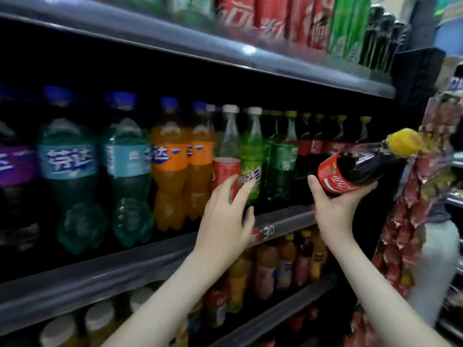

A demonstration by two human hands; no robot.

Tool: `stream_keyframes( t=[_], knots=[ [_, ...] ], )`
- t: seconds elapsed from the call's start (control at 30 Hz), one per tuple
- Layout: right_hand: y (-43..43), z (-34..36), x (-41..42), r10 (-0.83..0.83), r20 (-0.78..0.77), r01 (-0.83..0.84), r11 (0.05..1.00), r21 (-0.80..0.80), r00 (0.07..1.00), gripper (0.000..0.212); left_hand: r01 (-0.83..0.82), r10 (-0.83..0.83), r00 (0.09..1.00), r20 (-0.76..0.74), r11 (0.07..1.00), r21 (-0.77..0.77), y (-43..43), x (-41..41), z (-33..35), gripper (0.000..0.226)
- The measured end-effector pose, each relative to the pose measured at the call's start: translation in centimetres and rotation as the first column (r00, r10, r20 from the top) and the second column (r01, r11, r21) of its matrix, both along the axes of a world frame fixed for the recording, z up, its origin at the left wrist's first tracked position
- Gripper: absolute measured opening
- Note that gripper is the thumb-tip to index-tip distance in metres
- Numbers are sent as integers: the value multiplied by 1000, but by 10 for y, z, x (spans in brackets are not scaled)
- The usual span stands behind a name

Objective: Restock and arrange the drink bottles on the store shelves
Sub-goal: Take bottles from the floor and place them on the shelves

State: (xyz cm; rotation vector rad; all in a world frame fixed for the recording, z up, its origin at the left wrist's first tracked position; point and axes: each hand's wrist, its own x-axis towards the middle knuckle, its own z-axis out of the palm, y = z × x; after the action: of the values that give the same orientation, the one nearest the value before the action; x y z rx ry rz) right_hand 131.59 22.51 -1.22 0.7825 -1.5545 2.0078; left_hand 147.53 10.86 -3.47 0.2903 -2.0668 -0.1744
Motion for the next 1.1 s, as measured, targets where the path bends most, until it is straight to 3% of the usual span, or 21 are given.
stream_keyframes(
  t=[0.1,0.27,0.47,0.57,0.77,1.1],
  knots=[
    [3,12,-74,55,6,-56,996,74,998,105,-63,67,996,51,996,-68,9,-72,14,61],
    [-17,30,-155,241,-3,-233,941,243,970,95,-280,311,945,103,930,-240,6,-155,26,82],
    [-41,22,-192,376,33,-357,847,393,926,88,-419,451,886,108,878,-230,3,-202,21,93],
    [-50,23,-196,438,53,-417,805,422,898,88,-427,448,891,75,882,-201,-2,-213,19,94],
    [-60,11,-190,593,133,-562,633,533,794,83,-381,390,917,81,918,-109,-6,-214,15,96],
    [-50,12,-195,497,92,-442,654,613,863,94,-360,363,925,112,932,-49,5,-214,18,93]
  ],
)
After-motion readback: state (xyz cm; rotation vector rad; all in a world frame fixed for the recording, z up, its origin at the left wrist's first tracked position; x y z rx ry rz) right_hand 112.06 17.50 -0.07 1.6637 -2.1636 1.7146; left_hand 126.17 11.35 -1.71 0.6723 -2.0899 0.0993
